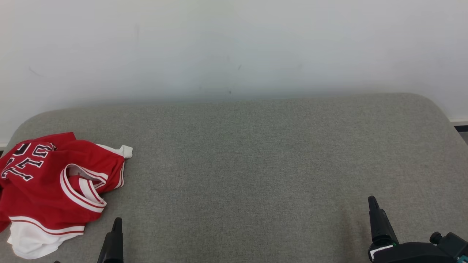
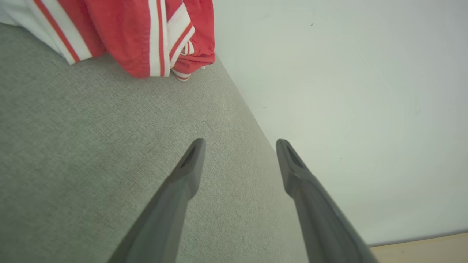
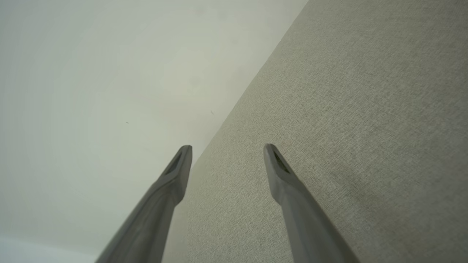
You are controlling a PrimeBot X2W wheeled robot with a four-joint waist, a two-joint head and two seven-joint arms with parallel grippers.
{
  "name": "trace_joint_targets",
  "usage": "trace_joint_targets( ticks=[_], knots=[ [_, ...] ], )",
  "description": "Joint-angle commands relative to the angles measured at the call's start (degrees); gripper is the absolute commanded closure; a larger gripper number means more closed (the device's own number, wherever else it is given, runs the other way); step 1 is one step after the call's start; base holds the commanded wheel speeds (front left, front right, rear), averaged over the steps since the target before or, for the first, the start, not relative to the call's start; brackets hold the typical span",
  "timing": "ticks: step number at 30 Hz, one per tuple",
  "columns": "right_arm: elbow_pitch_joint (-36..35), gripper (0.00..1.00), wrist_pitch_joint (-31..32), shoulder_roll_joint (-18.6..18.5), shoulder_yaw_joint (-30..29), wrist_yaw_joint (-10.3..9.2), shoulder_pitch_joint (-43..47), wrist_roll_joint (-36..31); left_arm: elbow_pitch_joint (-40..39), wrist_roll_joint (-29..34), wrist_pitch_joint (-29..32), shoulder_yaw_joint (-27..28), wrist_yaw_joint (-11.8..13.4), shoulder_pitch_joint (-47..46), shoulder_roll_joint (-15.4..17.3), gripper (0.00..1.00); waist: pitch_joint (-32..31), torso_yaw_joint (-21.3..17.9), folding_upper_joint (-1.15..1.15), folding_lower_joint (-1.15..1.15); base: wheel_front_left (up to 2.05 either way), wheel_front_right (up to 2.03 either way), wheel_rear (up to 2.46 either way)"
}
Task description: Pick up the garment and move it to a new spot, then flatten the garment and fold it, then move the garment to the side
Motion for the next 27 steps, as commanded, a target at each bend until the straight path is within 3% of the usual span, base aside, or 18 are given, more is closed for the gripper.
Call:
trace_joint_targets(
  ticks=[1,27],
  knots=[
    [-0.7,0.00,-0.7,-0.2,0.2,-0.04,-0.1,-2.5,-1.1,2.7,-0.6,-0.1,0.1,0.0,0.4,0.00,-0.1,0.0,0.00,0.00,0.00,0.00,0.00],
    [0.6,0.00,-4.7,-0.3,1.8,-0.06,0.3,-25.7,-1.5,27.5,-5.0,-1.5,-0.6,2.2,0.6,0.00,-1.3,-0.3,0.00,0.00,0.00,0.00,0.00]
  ],
)
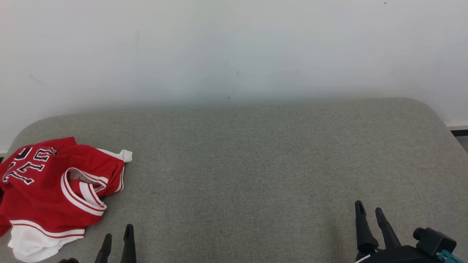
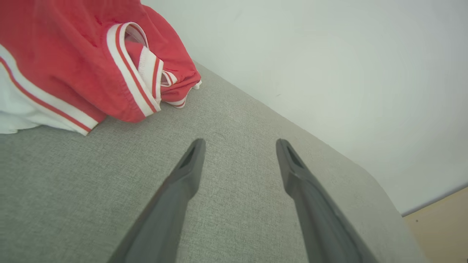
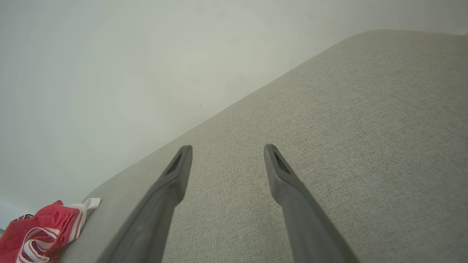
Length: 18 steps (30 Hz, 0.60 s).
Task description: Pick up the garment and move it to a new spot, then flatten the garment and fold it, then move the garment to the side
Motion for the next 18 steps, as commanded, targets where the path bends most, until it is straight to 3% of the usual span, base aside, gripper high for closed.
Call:
trace_joint_targets(
  ticks=[1,18],
  knots=[
    [-0.5,0.00,-0.6,-0.2,0.2,-0.06,-0.1,-2.2,-0.6,2.5,-0.5,-0.1,0.0,0.2,0.5,0.00,-0.1,0.0,0.00,0.00,0.00,0.00,0.00],
    [0.1,0.00,-2.9,-0.3,1.4,-0.08,0.6,-13.1,-0.9,12.8,-3.0,0.2,-0.2,1.0,0.7,0.00,-1.0,0.0,0.00,0.00,0.00,0.00,0.00]
  ],
)
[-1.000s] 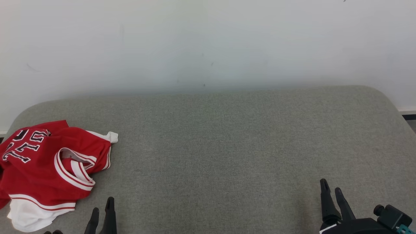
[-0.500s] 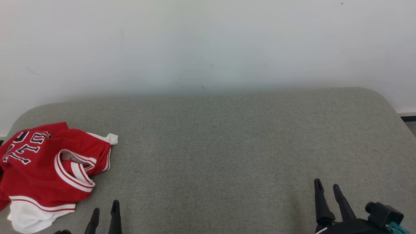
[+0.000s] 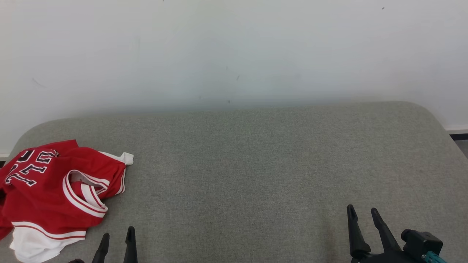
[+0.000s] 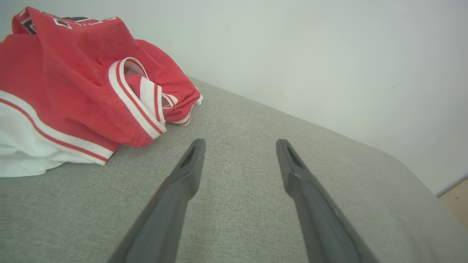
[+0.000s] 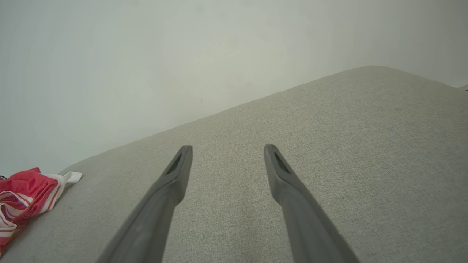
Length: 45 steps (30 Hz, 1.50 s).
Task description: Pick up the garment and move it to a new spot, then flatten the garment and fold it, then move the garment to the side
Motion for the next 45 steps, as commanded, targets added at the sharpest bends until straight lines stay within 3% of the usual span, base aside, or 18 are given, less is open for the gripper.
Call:
trace_joint_targets(
  ticks=[1,45],
  knots=[
    [-0.2,0.00,-0.6,-0.2,0.3,-0.08,0.0,-1.9,-0.4,1.7,-0.6,0.3,-0.2,0.2,0.5,0.00,-0.1,0.0,0.00,0.00,0.00,0.00,0.00],
    [2.4,0.00,-5.0,-0.3,2.2,-0.12,1.2,-19.5,1.6,19.1,-5.1,2.6,-1.2,2.6,0.4,0.00,-2.4,0.0,0.00,0.00,0.00,0.00,0.00]
  ],
)
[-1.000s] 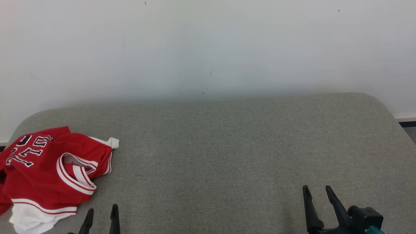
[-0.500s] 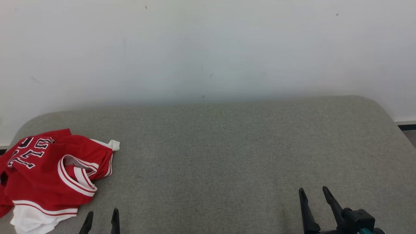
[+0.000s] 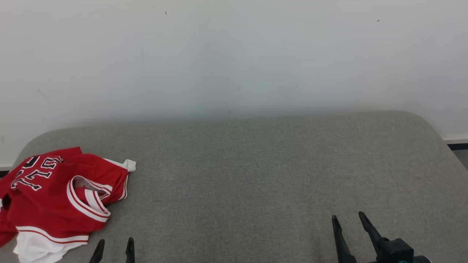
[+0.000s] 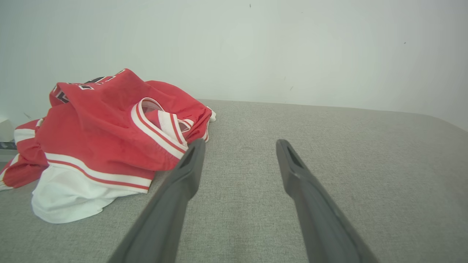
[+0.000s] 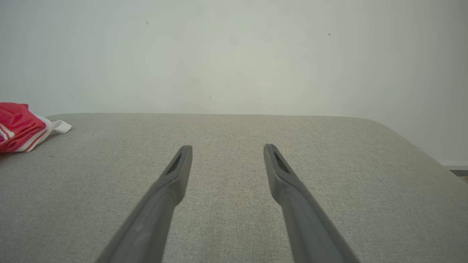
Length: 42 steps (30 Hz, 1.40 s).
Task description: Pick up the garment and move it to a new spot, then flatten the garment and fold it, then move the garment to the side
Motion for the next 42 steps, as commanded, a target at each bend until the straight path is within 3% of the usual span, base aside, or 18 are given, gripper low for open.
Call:
trace_joint_targets(
  ticks=[1,11,16,42],
  knots=[
    [0.1,0.00,-0.3,-0.2,0.1,-0.12,0.5,0.0,0.1,0.4,-0.2,0.1,0.1,0.7,0.2,0.00,0.0,0.0,0.00,0.00,0.00,0.00,0.00],
    [0.0,0.00,-0.4,-0.2,0.1,-0.12,0.6,0.1,0.2,0.5,-0.2,0.2,-0.1,0.6,0.1,0.00,0.1,0.2,0.00,0.00,0.00,0.00,0.00],
    [-0.4,0.00,-0.4,-0.2,-0.8,-0.12,1.5,0.2,0.4,0.5,-0.2,-0.2,-0.2,-0.3,0.1,0.00,0.1,2.0,0.00,0.00,0.00,0.00,0.00],
    [0.8,0.00,-0.9,-0.2,1.8,-0.12,0.9,4.3,0.0,0.9,-0.1,2.1,-0.3,1.2,3.4,0.00,-0.9,22.5,0.00,0.00,0.00,0.00,0.00]
  ],
)
